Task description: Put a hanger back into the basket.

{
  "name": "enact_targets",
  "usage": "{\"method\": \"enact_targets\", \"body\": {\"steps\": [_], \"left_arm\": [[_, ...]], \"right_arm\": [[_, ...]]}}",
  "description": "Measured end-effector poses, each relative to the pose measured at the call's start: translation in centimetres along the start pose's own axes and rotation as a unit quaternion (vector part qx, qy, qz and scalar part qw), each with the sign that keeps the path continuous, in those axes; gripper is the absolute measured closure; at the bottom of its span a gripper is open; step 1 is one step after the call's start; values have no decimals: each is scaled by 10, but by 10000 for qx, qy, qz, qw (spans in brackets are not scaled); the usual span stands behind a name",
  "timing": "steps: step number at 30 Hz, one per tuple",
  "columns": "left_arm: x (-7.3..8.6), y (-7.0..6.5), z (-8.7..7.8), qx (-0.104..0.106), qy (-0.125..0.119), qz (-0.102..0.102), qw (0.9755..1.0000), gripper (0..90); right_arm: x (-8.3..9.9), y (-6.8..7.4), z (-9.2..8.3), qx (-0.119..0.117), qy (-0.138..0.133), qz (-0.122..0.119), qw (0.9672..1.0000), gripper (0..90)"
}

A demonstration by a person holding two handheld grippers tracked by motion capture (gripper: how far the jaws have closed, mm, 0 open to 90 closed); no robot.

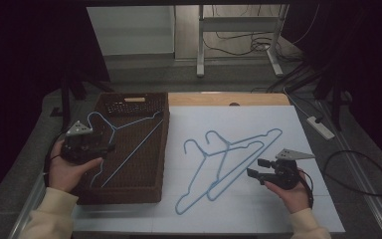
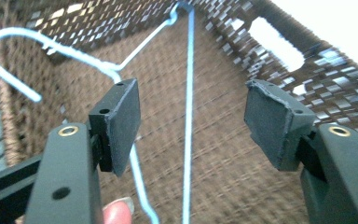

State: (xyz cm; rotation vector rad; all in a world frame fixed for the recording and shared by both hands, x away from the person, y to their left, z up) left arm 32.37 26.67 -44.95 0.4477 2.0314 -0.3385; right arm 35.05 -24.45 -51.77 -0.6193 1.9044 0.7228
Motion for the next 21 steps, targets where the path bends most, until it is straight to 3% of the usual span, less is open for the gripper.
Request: {"method": "enact_targets", "body": {"steps": [7,8,13,21], "left_arm": [[4,-33,-4,454,-263,37,9986,351],[4,-33,-4,454,-263,37,9986,352],[6,-57,1,798,-413,117,9959,354],[13,-81,9,1062,-456,147,9932,354]], "right_arm": [[-1,-3,-2,52,17,-80,10000,329],[-1,-3,-2,52,17,-80,10000,329],[-2,-4,-3,89,14,-130,9999,329],[0,0,-1,70,84,-228,9997,329]]}}
Point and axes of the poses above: each handheld gripper's, and its own axes: z roughly forward along the jaws, x roughly out of its underside, y roughly to its left, the point moved 6 cm from there along z, roughly forward along the jaws, and after that the axes turned 12 degrees about -y, right-handed, at the moved point
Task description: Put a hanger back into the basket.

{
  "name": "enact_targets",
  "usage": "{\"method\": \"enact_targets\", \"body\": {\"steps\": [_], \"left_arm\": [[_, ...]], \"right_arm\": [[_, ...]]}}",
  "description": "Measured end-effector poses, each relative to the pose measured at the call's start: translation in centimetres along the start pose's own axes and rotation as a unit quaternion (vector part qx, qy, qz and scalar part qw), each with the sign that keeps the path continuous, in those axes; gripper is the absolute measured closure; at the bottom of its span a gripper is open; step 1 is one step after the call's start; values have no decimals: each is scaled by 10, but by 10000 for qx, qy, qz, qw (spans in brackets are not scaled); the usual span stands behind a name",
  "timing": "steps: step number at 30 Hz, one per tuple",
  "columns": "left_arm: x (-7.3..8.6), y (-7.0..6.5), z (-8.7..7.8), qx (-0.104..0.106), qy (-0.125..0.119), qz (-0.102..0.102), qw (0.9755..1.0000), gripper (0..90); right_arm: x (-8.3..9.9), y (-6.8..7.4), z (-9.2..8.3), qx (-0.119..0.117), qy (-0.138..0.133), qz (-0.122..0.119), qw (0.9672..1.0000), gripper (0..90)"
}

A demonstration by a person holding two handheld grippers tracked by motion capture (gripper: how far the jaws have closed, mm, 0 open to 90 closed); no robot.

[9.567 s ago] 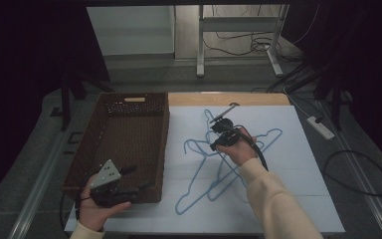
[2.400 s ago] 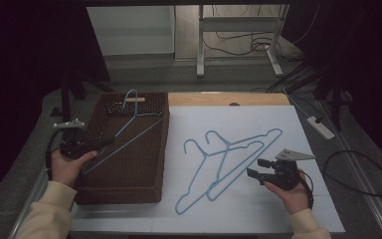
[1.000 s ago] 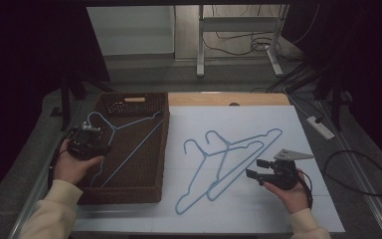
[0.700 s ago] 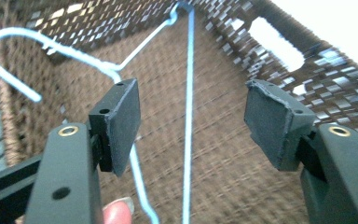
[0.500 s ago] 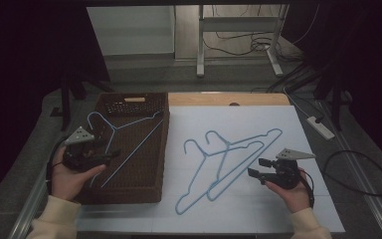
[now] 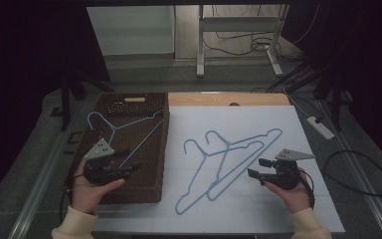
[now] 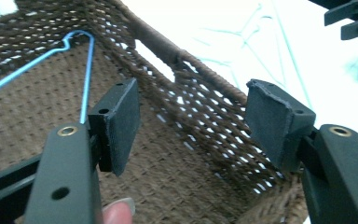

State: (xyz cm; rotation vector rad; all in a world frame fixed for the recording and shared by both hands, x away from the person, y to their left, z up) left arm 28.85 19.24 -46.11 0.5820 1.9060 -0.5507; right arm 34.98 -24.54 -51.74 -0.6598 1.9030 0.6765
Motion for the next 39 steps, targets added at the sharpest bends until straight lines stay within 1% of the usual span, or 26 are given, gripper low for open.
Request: {"method": "enact_targets", "body": {"steps": [4,6,9,14,17,20,23,24,27,30,32,37,39], "left_arm": [[2,-9,3,104,-68,-76,9999,354],[3,-14,6,120,-27,-25,9999,353],[2,-18,8,154,-88,-28,9998,353],[2,-24,9,218,-121,-6,9997,348],[4,-25,9,223,-144,15,9996,348],[6,-25,9,196,-116,32,9997,348],[7,-25,9,213,-143,3,9997,347],[7,-24,9,186,-153,18,9997,347],[7,-24,9,220,-161,61,9996,347],[7,-24,8,269,-208,30,9994,346],[7,-24,9,283,-210,52,9994,344],[6,-27,7,357,-236,106,9990,341],[5,-28,6,341,-258,143,9990,341]], "right_arm": [[0,3,-1,-24,0,-56,10000,329],[0,4,-2,-33,1,-58,10000,329],[0,6,-3,-54,-14,-93,9999,329],[0,7,-3,-54,-5,-150,9999,329],[-1,6,-4,-38,-40,-160,9999,329],[-1,6,-6,-21,-77,-162,9998,330],[-2,6,-7,-5,-83,-178,9998,330],[-2,6,-7,-5,-83,-178,9998,330],[-2,7,-5,-5,-47,-207,9998,330],[-2,8,-3,14,-7,-277,9996,330],[-1,8,-3,69,15,-322,9995,330],[-1,7,-1,184,37,-301,9994,330],[-1,8,0,203,38,-294,9994,330]]}}
Point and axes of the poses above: each handheld gripper's, and its own axes: z roughly forward along the jaws, x roughly out of its underside, y roughly to its left, the point moved 6 cm from there along z, roughly forward along the jaws, and after that the axes turned 12 degrees about -y, right-handed, at the moved point
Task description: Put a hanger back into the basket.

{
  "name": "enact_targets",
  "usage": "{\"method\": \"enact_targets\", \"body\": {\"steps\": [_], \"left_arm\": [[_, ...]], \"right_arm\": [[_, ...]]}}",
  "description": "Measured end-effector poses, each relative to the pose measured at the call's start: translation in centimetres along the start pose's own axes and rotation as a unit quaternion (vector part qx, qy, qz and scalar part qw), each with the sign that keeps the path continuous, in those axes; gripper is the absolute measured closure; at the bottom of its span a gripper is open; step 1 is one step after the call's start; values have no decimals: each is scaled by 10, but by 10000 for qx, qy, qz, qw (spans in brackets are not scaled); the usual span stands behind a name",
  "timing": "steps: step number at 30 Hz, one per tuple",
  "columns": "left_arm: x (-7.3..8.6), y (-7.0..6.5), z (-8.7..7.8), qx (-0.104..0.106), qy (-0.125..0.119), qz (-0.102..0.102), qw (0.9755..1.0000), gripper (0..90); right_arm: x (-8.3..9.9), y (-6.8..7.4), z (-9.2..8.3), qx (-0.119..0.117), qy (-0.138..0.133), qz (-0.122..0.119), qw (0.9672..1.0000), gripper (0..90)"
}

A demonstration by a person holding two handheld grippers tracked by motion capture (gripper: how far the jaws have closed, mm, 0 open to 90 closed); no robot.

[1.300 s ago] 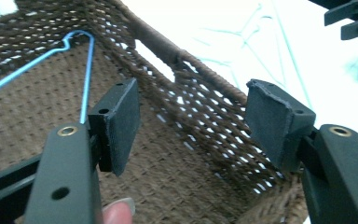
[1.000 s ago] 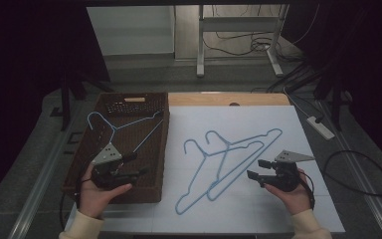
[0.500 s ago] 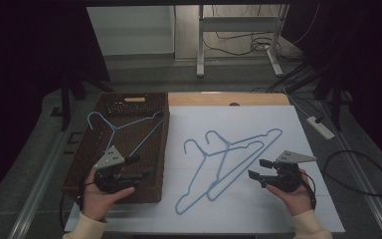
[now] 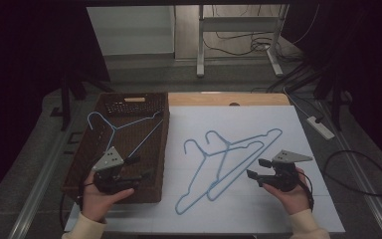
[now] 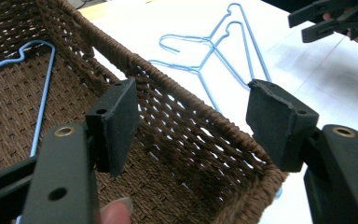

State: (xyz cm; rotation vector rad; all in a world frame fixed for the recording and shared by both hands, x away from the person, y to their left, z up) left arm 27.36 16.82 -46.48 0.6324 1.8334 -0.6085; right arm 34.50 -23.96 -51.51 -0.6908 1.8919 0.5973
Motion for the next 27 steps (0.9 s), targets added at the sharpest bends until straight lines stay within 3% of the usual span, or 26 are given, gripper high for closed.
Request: {"method": "enact_targets", "body": {"steps": [9,20,27], "left_arm": [[-4,-6,2,189,-37,58,9998,339],[0,-3,1,106,21,11,9999,340],[2,-4,3,128,66,27,9999,340]], "right_arm": [[1,16,8,-11,250,-197,9995,351],[-3,33,22,-402,636,-259,9968,442],[1,51,42,-794,1362,-494,9863,729]]}}
Point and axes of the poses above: each handheld gripper's, and its own axes: z roughly forward along the jaws, x roughly out of its underside, y roughly to its left, the point moved 6 cm from there along z, roughly forward along the jaws, and after that the axes turned 12 degrees about -y, right-handed, at the moved point
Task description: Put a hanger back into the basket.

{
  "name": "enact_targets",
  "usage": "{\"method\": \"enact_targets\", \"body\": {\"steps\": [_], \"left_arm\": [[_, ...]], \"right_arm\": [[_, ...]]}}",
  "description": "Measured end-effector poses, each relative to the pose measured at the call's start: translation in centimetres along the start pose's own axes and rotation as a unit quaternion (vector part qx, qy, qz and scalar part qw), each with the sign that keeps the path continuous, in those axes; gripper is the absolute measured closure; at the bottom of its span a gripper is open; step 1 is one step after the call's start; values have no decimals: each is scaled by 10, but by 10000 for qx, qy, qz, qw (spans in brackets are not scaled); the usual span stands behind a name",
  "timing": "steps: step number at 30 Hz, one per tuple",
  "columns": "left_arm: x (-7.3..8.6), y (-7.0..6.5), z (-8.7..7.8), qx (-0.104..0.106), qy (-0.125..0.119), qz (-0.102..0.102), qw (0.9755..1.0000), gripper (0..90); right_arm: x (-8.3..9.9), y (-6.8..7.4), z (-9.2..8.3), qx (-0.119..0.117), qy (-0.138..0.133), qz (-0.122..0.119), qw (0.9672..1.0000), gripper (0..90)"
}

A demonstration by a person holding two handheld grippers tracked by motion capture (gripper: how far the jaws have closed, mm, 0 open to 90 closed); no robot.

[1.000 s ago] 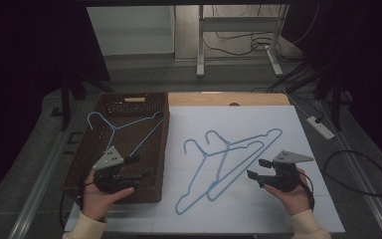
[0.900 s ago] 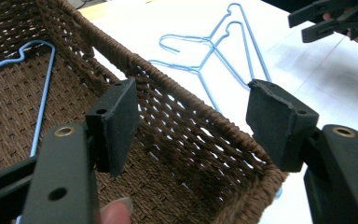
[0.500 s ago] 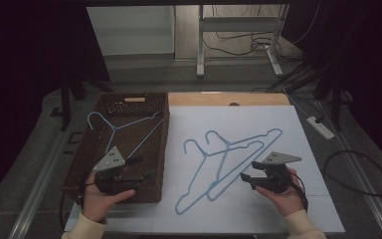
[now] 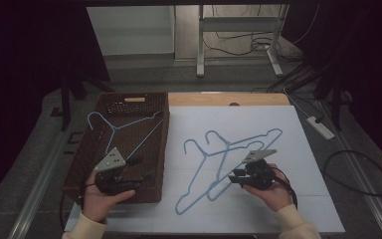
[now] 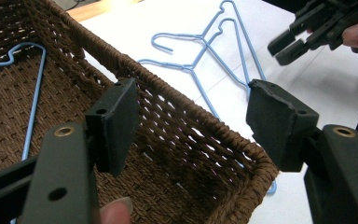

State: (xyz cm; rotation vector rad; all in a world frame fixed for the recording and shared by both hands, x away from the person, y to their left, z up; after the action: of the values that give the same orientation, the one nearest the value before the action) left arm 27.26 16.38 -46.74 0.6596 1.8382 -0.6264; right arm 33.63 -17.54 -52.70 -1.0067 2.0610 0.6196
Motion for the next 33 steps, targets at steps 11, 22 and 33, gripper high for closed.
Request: {"method": "enact_targets", "body": {"steps": [11,22,33], "left_arm": [[2,4,-2,-61,27,-2,10000,341],[5,4,-2,-94,75,18,9999,343],[6,2,1,-73,121,51,9999,344]], "right_arm": [[1,31,36,-533,811,-360,9946,898],[10,52,49,-816,1050,-517,9898,900],[20,78,43,-1124,1109,-556,9859,900]]}}
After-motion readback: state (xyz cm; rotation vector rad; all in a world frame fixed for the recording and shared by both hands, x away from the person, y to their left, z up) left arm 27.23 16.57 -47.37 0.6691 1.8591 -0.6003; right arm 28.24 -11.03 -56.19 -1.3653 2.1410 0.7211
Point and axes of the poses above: each handheld gripper's, and its own axes: z roughly forward along the jaws, x roughly out of its underside, y roughly to its left, the point moved 6 cm from there along z, roughly forward along the jaws, and after that the axes turned 12 degrees about -y, right-handed, at the moved point
